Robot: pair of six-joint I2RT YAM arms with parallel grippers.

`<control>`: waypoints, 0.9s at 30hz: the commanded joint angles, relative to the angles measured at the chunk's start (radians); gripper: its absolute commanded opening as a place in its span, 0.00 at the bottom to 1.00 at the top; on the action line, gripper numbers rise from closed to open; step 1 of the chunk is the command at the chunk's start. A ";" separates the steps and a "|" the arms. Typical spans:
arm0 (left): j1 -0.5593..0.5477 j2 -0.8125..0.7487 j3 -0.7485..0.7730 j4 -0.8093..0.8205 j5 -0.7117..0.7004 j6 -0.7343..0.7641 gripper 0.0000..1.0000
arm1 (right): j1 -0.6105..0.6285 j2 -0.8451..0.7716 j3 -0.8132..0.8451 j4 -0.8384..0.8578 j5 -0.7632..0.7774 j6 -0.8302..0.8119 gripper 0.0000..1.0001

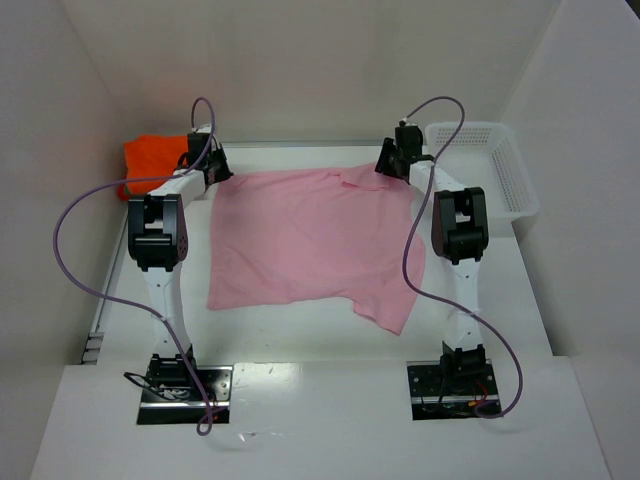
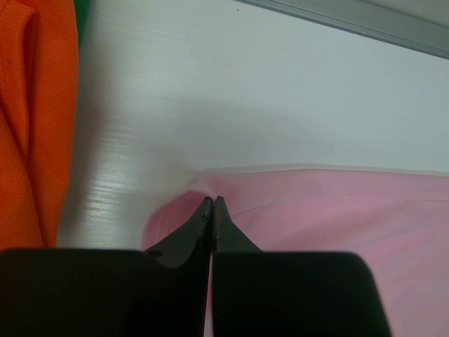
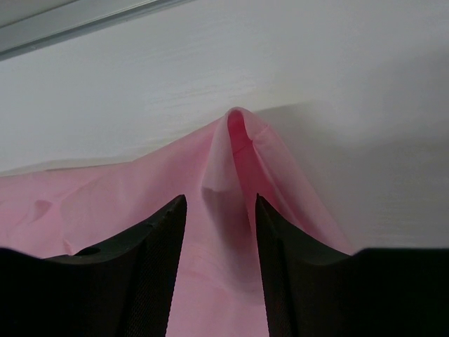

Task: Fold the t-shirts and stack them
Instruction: Grap the side of the flattened tshirt furthest away from the robot with both arms

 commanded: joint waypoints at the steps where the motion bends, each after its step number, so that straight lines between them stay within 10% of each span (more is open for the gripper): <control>1: 0.005 0.012 0.029 0.016 0.004 0.026 0.00 | 0.007 0.030 0.058 -0.001 -0.014 0.009 0.50; 20: 0.005 0.030 0.039 0.006 0.013 0.035 0.00 | 0.007 0.129 0.189 0.008 0.030 0.028 0.47; 27: 0.005 0.039 0.039 -0.003 0.013 0.045 0.00 | 0.007 0.161 0.251 -0.018 0.042 0.019 0.13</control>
